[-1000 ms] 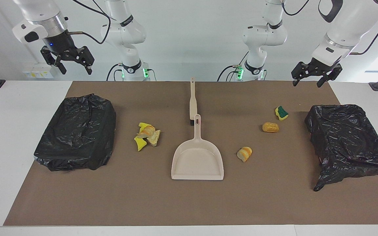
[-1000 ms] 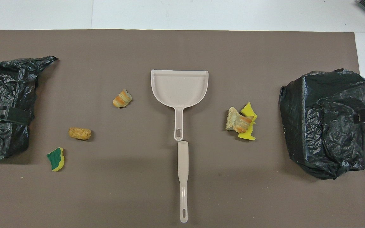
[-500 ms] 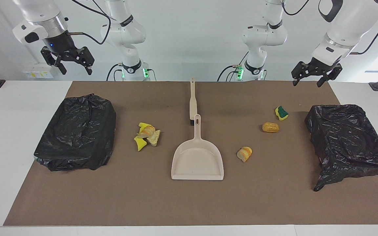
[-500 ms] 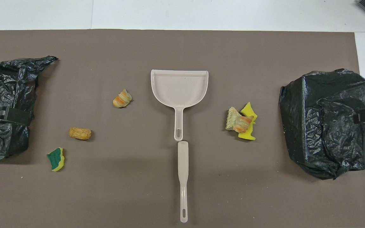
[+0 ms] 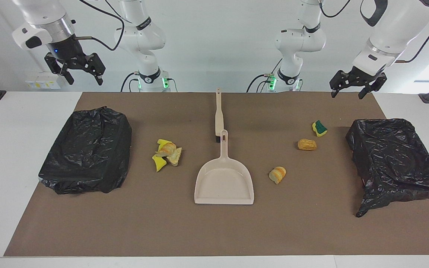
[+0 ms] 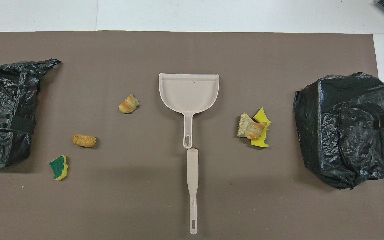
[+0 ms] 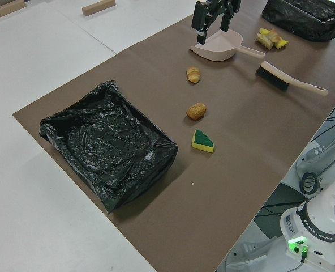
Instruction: Sweep and dump trash in bin
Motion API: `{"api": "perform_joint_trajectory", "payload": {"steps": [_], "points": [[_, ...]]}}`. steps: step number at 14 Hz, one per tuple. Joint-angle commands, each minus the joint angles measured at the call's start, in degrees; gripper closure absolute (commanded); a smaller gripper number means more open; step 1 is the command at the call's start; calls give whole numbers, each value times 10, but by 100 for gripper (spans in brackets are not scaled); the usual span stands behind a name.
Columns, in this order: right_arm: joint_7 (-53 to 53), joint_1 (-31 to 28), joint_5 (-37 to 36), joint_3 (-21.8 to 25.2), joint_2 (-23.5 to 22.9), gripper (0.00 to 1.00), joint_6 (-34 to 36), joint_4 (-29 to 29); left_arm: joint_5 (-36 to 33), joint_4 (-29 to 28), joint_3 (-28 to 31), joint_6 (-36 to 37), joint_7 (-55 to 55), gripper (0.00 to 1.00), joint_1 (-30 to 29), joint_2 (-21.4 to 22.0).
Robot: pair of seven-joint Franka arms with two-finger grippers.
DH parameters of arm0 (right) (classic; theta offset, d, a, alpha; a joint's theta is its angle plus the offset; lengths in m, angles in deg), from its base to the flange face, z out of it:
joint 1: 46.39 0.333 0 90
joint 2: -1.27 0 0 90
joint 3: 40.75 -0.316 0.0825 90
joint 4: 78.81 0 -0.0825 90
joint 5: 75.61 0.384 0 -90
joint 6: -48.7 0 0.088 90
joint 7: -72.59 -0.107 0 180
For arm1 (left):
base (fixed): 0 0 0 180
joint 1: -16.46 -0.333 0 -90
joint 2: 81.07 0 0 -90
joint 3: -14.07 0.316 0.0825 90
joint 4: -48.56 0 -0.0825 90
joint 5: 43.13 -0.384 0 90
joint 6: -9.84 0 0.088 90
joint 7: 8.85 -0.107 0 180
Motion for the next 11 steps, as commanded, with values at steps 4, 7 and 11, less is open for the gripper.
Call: {"api": "perform_joint_trajectory", "payload": {"steps": [4, 7, 11], "points": [[2, 0, -7, -5, 13, 0, -6, 18, 7, -70, -7, -36, 39, 0, 59, 28], [-3, 1, -4, -11, 13, 0, -13, 32, 27, -115, -8, -95, 96, 0, 128, 28], [-3, 2, -2, -11, 11, 0, -25, 33, 28, -165, -9, -170, 220, 0, 223, 20]]}}
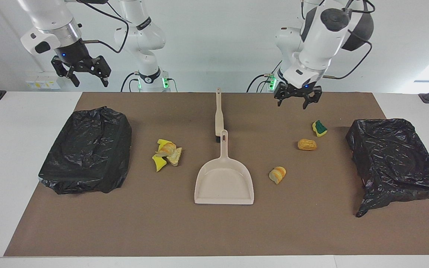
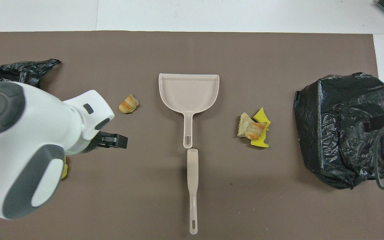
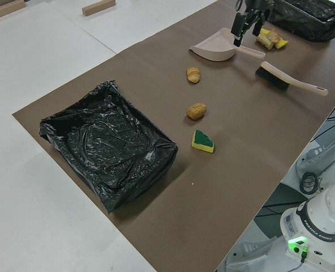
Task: Sweep and dump trash in bin
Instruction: 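Reach the left gripper to the beige brush handle and grasp it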
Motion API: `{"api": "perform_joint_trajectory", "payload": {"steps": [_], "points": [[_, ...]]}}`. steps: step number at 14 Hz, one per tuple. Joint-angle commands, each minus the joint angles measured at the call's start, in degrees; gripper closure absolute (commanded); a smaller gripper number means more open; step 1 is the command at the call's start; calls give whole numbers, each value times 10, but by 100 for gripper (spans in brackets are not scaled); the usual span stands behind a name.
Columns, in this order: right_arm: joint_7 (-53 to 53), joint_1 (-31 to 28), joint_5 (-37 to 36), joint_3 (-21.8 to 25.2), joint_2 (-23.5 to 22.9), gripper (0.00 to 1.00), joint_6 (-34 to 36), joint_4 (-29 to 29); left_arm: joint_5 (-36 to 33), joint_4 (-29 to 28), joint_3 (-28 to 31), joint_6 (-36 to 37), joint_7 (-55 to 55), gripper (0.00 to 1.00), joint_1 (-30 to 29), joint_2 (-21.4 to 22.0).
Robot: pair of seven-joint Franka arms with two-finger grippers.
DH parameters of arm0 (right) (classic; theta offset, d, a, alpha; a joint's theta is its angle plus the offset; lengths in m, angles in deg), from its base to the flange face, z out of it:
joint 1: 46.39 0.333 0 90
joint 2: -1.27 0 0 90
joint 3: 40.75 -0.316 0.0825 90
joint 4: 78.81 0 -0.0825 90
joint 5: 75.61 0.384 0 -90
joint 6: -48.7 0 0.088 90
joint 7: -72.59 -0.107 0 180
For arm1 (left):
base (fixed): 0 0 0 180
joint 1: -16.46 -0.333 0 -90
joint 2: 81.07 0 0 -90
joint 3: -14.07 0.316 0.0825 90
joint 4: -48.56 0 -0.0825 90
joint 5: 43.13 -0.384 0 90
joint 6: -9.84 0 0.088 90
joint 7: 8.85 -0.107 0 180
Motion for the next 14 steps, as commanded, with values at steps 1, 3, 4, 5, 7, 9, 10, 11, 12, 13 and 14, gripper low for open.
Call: {"api": "perform_joint_trajectory", "payload": {"steps": [1, 3, 4, 5, 7, 9, 10, 11, 12, 13, 14], "points": [[-3, 0, -2, -2, 9, 0, -18, 15, 8, -40, 11, -36, 51, 0, 50, 11], [-3, 0, -2, -2, 8, 0, -18, 15, 11, -71, 11, -83, 100, 0, 99, 12], [-2, 0, -2, -2, 8, 0, -18, 15, 11, -86, 11, -100, 136, 0, 129, 11], [-2, 0, -1, -1, 9, 0, -18, 15, 11, -97, 11, -112, 158, 0, 157, 5], [0, -1, -1, -1, 9, 0, -10, 20, 10, -116, 11, -161, 201, 0, 210, -24], [3, -1, -1, -1, 17, 0, -9, 41, 10, -148, 11, -220, 216, 0, 250, -37], [3, -1, -1, -1, 20, 0, -8, 44, 10, -159, 11, -229, 226, 0, 260, -43], [4, -1, -1, -1, 21, 0, -9, 49, 10, -168, 11, -239, 244, 0, 276, -52], [4, -1, -1, -1, 21, 0, -9, 50, 10, -182, 10, -257, 269, 0, 284, -55], [4, -1, -1, -1, 21, 0, -9, 50, 10, -198, 11, -274, 291, 0, 302, -53], [4, -1, -1, -1, 21, 0, -9, 50, 10, -200, 11, -277, 301, 0, 313, -53]]}}
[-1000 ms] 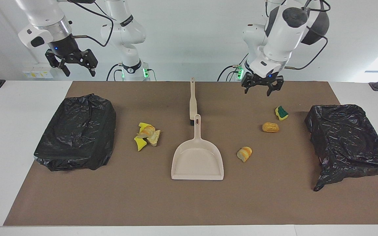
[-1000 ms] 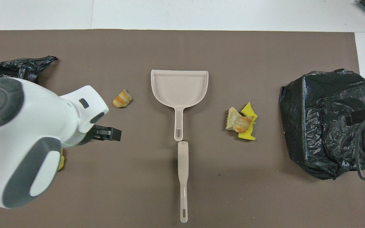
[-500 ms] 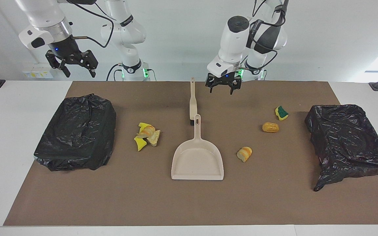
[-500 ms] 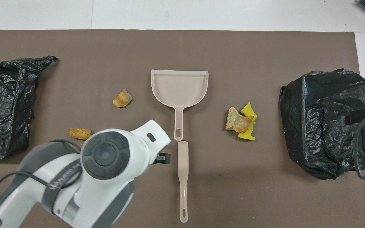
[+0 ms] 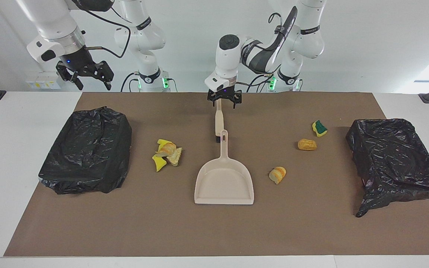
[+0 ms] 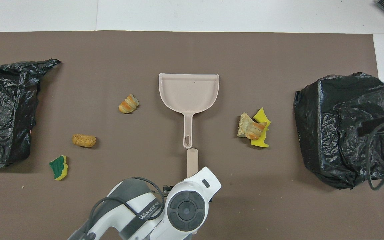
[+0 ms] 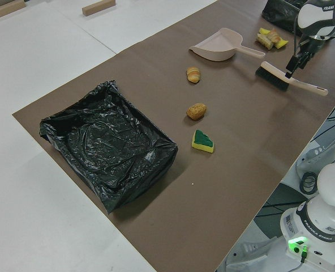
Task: Sweep and dump trash in bin
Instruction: 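Reach the left gripper to the beige brush handle and grasp it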
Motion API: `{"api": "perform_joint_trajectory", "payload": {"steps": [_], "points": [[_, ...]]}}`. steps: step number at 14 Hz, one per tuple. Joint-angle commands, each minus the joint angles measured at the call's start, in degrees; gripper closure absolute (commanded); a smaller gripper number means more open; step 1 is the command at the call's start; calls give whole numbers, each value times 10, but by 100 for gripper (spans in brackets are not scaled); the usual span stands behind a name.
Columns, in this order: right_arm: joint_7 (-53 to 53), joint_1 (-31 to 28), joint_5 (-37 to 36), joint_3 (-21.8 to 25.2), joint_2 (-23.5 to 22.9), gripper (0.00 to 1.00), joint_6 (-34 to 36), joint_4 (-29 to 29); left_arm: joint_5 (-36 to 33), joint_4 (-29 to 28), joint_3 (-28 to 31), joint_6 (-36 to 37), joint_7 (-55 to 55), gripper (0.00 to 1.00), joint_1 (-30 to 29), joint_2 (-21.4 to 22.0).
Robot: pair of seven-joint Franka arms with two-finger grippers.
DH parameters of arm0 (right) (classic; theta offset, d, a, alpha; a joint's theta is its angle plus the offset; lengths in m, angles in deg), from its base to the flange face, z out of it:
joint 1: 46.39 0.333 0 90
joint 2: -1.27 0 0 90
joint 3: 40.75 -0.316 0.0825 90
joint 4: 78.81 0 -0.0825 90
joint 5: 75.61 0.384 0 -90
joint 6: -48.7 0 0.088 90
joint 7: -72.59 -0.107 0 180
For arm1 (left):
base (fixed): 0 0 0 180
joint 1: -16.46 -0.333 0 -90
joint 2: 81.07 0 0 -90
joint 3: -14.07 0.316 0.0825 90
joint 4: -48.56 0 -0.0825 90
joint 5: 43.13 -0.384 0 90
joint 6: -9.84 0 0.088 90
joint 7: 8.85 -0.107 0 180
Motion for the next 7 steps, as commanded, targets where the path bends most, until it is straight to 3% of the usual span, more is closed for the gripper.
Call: {"api": "perform_joint_trajectory", "payload": {"steps": [1, 4, 7], "points": [[4, -1, -1, -1, 17, 0, -7, 19, 4, -33, 11, -24, 29, 0, 36, 14], [5, -1, -1, -1, 17, 0, -7, 19, 6, -40, 9, -22, 49, 0, 47, 17], [5, -1, -1, -1, 17, 0, -7, 19, 18, -48, 10, -25, 72, 25, 58, 16]]}}
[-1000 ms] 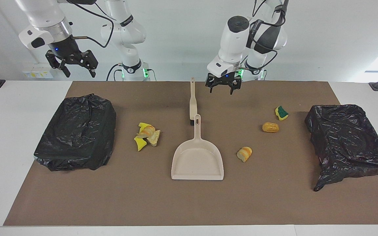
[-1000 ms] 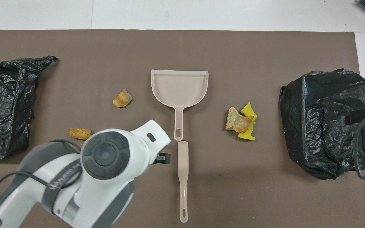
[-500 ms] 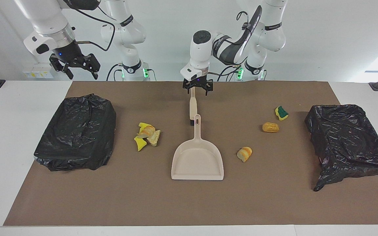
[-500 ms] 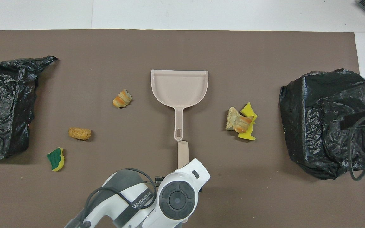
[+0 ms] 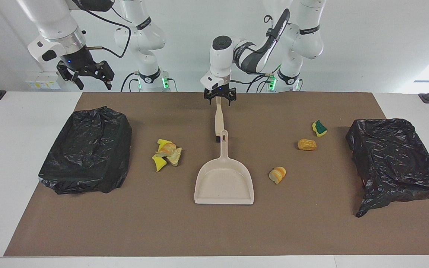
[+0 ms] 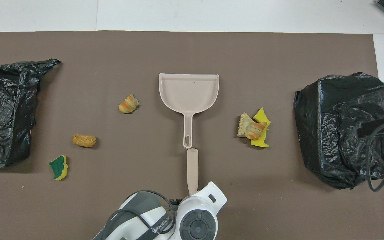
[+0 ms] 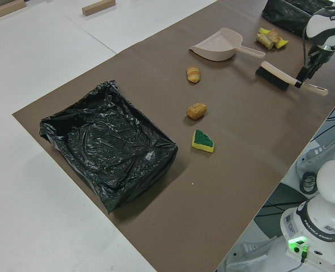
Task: Sweep and dump trash in bin
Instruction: 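Reach the left gripper to the beige brush handle and grasp it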
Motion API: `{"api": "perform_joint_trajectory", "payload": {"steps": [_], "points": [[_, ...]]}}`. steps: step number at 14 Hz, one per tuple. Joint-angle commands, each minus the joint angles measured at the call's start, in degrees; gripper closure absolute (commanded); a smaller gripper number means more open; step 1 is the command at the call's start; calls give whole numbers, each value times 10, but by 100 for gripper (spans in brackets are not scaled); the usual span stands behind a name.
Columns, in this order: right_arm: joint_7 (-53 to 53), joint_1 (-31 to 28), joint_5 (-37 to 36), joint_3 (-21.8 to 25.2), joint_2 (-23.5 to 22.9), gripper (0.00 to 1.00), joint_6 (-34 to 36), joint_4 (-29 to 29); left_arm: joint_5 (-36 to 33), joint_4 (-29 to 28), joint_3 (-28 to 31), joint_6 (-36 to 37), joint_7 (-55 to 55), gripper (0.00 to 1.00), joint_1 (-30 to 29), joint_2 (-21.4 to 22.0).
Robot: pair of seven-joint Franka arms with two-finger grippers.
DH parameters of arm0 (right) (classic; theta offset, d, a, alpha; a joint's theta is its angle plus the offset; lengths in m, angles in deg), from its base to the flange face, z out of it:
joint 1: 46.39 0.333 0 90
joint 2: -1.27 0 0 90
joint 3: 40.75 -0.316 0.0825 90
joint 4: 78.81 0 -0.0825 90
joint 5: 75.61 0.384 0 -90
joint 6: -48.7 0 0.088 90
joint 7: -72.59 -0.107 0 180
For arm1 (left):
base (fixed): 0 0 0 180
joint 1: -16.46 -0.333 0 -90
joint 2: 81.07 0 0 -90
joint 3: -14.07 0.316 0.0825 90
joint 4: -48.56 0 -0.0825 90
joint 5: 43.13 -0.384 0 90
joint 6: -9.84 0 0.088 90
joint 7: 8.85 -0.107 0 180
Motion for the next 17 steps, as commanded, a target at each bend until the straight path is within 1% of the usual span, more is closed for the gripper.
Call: {"api": "perform_joint_trajectory", "payload": {"steps": [1, 2, 3, 5, 6, 8, 10, 12, 13, 14, 15, 16, 17], "points": [[4, -1, -1, -1, 14, 0, -6, 16, 20, -22, 10, -13, 10, 34, 13, 13], [4, -1, -1, -1, 16, 0, -6, 16, 21, -23, 10, -13, 12, 42, 16, 11], [4, -1, -1, -1, 16, 0, -6, 16, 22, -23, 10, -9, 12, 55, 16, 10], [4, -1, -1, -1, 16, 0, -6, 16, 22, -17, 12, 1, 11, 91, 9, 8], [4, -1, -1, -1, 16, 0, -6, 16, 21, -14, 13, 13, 8, 100, 3, 13], [4, -1, -1, -1, 16, 0, -6, 16, 21, 11, 14, 63, -3, 100, -31, 19], [4, -1, -2, -2, 10, 0, -9, 9, 19, 38, 17, 116, -3, 100, -40, 20], [-12, 11, -4, -10, 2, 0, -9, -6, 12, 39, 21, 158, 4, 100, -51, 33], [-32, 16, -4, -11, -9, 0, -7, -20, 4, 40, 22, 186, 8, 100, -66, 40], [-55, 26, -1, -11, -21, 0, -9, -30, -19, 42, 22, 210, 28, 100, -78, 48], [-81, 45, 2, -15, -36, 0, -9, -42, -37, 43, 21, 225, 46, 100, -95, 55], [-109, 65, 1, -18, -62, 0, -9, -62, -49, 45, 22, 235, 48, 100, -116, 61], [-135, 73, 6, -18, -83, 0, -11, -82, -59, 53, 22, 253, 49, 100, -134, 61]]}}
